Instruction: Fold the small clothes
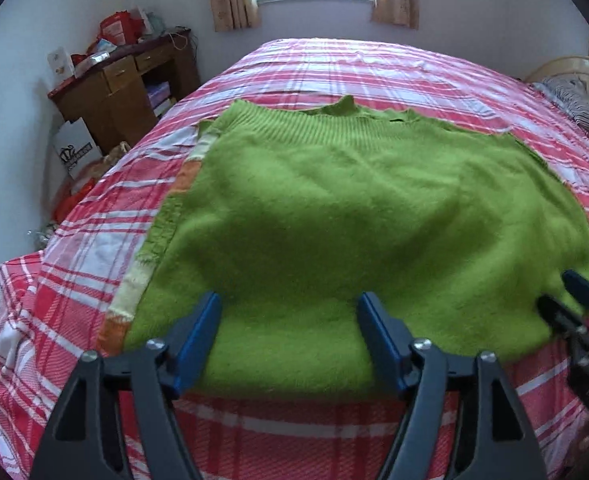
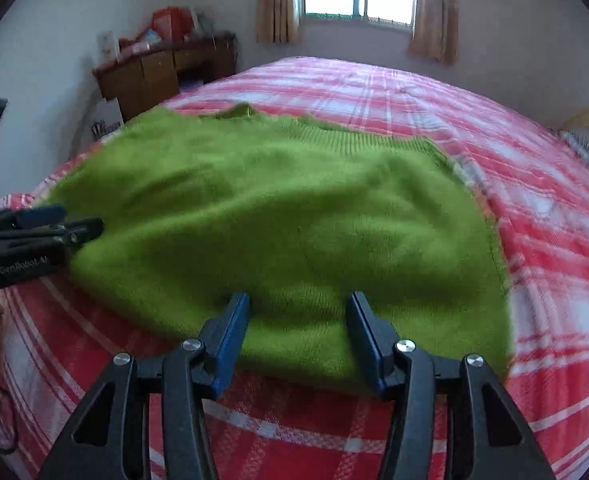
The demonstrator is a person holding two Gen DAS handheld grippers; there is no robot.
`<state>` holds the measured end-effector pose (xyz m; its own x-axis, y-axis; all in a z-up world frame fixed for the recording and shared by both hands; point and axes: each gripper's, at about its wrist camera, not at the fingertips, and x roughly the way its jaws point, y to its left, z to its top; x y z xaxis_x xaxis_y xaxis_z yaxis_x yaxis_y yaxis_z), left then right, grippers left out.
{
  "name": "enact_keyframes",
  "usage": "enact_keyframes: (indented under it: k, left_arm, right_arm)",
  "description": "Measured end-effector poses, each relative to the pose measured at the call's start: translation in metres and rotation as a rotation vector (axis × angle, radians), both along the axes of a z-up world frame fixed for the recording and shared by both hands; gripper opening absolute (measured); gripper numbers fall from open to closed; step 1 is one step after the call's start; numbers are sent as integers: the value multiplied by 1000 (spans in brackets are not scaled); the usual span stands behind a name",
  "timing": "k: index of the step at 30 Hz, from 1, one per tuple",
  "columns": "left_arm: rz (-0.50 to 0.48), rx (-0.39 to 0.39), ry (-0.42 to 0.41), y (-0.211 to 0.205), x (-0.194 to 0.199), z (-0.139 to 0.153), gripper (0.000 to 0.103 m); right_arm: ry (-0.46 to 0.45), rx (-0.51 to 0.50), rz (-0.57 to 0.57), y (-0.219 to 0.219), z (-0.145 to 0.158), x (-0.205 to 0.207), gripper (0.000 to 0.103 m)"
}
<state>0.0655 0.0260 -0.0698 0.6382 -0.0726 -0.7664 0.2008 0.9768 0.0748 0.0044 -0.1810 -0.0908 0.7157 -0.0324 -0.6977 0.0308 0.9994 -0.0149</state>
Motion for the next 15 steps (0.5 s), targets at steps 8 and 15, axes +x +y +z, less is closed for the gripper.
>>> enact_keyframes:
  k: [8, 15]
  left_arm:
    - [78, 6, -17, 20, -9, 7, 75]
    - [207, -84, -38, 49, -10, 18, 96]
  right_arm:
    - [-15, 0, -20, 1, 20, -9, 52]
    - [-102, 53, 74, 41, 42, 9, 52]
